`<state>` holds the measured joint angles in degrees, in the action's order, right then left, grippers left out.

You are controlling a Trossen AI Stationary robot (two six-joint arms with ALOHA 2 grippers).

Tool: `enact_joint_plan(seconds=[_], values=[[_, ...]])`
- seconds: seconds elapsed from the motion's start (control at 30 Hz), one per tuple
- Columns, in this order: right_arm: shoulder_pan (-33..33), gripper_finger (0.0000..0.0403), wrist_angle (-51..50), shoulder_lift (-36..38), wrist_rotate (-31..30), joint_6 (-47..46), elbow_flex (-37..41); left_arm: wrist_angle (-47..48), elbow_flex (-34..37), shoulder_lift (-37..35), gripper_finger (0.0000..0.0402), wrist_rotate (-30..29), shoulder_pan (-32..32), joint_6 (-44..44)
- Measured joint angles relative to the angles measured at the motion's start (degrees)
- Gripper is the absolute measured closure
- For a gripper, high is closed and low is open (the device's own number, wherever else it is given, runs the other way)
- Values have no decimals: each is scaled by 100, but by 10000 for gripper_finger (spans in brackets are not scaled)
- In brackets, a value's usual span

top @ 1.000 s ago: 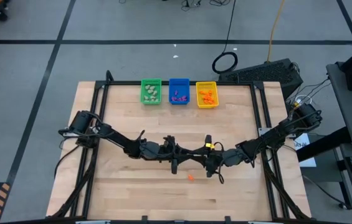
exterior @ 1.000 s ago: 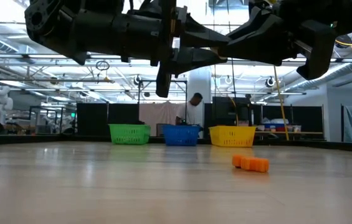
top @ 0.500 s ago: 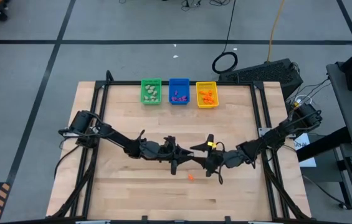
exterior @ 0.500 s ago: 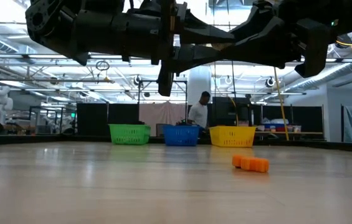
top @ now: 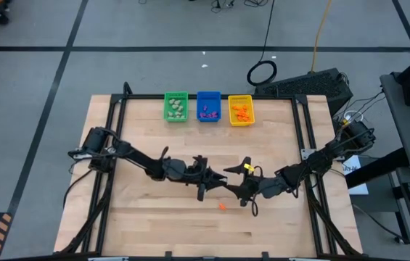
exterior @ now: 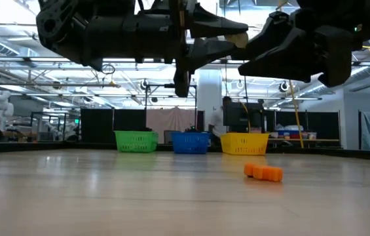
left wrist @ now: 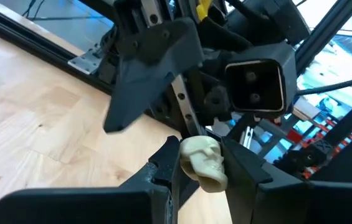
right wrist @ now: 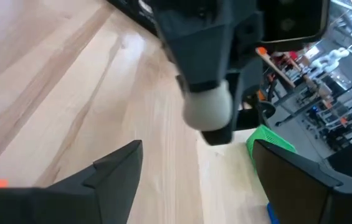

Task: Sort Halloween decoration
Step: Put the gray skull toy into the green bin

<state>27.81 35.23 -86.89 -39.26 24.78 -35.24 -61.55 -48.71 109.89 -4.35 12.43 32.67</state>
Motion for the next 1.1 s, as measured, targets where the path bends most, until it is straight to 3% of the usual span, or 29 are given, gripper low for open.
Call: enact_joint_plan(seconds=[0.3, 0.5, 0.63, 0.87, 1.1], values=[[2, 114, -309, 0, 4, -327, 0, 81, 182, -330, 320, 1030, -625, 159], [4, 114, -561, 0, -294, -403, 0, 133, 662, -1087, 320, 1826, -1152, 310], [4, 115, -550, -1, -285, -418, 0, 530, 915, -1745, 320, 1953, -1576, 266], [4, 115, -552, -1, -276, -457, 0, 2502, 956, -2913, 320, 1703, -2657, -433], [4, 114, -554, 0, -273, -431, 0, 4354, 955, -3479, 320, 9, -3583, -1263]])
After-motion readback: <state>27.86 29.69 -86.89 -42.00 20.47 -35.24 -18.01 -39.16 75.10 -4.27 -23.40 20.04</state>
